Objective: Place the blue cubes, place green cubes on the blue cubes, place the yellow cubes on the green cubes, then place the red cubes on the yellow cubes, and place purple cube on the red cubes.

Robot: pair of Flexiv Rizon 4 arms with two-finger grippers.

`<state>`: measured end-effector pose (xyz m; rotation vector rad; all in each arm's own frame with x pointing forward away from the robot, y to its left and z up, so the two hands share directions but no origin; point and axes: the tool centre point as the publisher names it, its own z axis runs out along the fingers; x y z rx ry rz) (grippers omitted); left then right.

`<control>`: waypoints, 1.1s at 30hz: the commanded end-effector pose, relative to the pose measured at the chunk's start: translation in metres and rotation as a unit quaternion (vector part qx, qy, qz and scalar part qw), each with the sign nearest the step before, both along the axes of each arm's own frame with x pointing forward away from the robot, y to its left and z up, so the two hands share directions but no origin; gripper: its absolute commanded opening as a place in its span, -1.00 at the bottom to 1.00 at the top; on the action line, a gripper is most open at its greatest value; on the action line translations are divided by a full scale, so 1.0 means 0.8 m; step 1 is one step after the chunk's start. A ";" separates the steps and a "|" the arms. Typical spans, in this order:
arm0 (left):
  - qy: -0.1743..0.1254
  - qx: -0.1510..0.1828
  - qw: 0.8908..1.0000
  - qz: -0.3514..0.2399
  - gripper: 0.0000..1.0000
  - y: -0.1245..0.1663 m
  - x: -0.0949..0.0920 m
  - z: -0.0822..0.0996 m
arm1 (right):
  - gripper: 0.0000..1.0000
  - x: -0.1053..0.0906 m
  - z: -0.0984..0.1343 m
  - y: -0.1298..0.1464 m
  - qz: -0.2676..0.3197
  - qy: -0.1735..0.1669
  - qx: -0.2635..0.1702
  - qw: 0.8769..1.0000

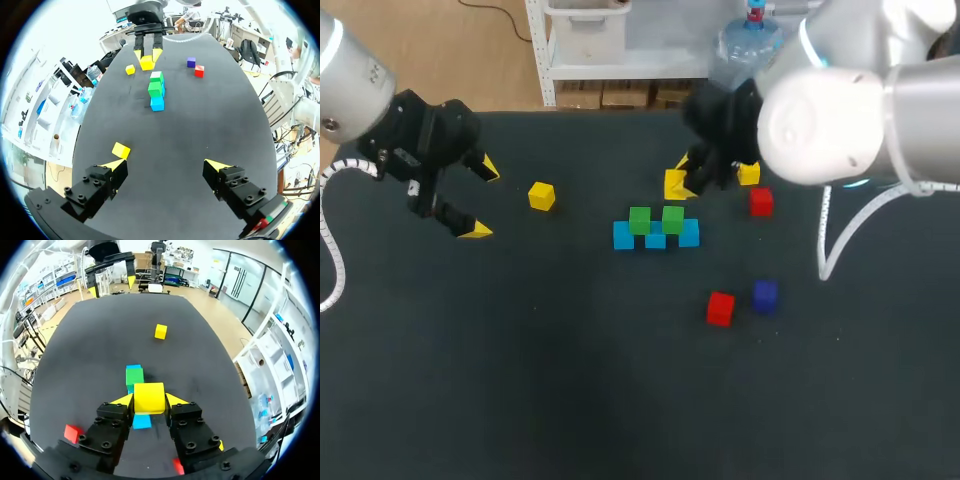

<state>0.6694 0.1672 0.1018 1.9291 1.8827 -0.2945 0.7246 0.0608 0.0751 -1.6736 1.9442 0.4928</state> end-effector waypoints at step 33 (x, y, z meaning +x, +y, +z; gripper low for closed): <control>-0.001 -0.002 1.000 -0.002 1.00 0.001 0.000 -0.001 | -1.00 -0.015 -0.016 0.031 0.010 0.002 -0.004 1.000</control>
